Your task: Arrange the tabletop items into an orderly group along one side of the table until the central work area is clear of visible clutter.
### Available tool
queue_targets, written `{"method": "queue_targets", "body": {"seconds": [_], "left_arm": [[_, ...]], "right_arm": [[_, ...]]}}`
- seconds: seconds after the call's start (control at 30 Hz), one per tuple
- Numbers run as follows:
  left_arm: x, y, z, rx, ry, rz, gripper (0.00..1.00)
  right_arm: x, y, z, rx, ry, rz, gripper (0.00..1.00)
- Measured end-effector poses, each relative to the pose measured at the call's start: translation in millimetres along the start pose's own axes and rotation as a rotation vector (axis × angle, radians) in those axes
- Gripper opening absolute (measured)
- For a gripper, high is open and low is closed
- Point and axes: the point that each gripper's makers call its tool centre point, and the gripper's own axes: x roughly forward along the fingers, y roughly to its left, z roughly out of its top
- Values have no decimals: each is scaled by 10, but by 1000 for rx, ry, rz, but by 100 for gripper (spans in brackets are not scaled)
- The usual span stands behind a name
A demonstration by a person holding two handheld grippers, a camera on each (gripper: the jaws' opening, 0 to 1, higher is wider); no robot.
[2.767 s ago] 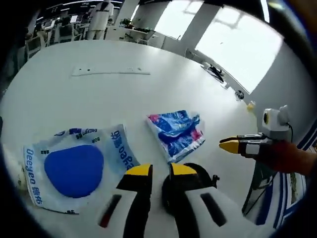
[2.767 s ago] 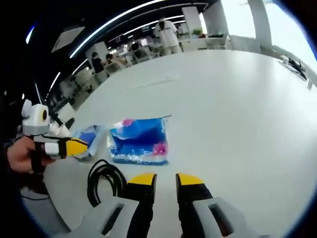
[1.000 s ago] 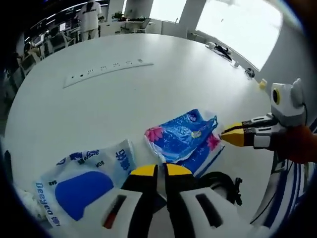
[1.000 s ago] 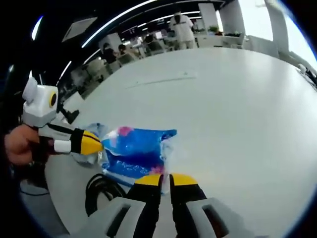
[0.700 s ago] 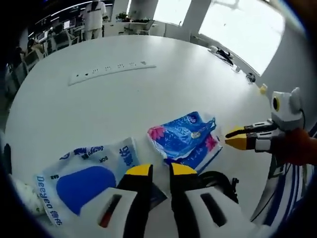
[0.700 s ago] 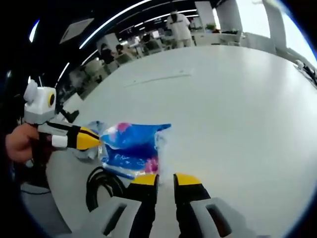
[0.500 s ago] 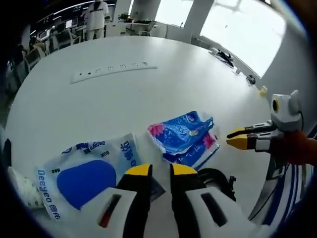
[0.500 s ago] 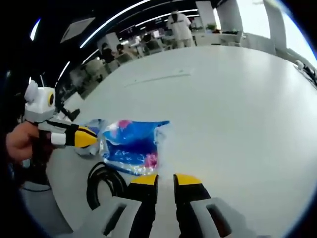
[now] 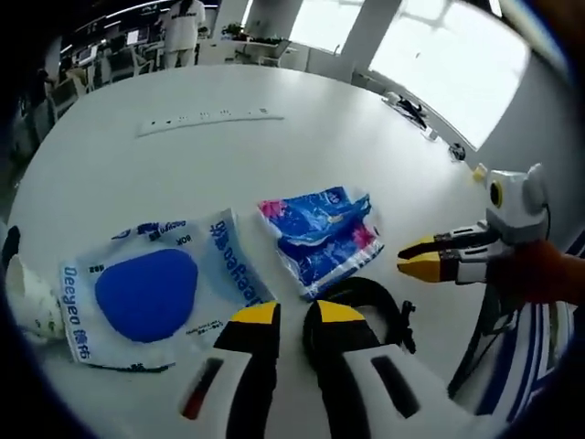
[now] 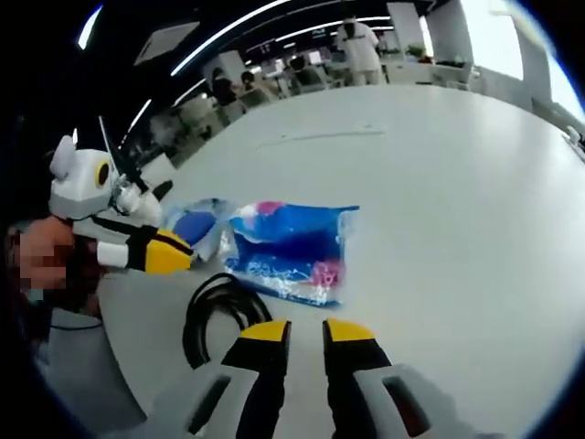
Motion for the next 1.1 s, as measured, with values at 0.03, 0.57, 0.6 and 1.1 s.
{"method": "queue_targets", "body": {"seconds": [0.03,0.57,0.6,1.1], "left_arm": [[-14,-15,-57,-5,4,1,12],[36,-145,-505,-140,70,-5,23],[40,-153,-509,-153,69,-5,23],[49,-87,-585,-180,79,35,11]], "right_arm": [[1,28,-11,-4,0,7,13],[55,306,-207,-54,54,72,17],[59,311,-215,-62,59,74,17],[122,487,-248,-113,84,122,6]]}}
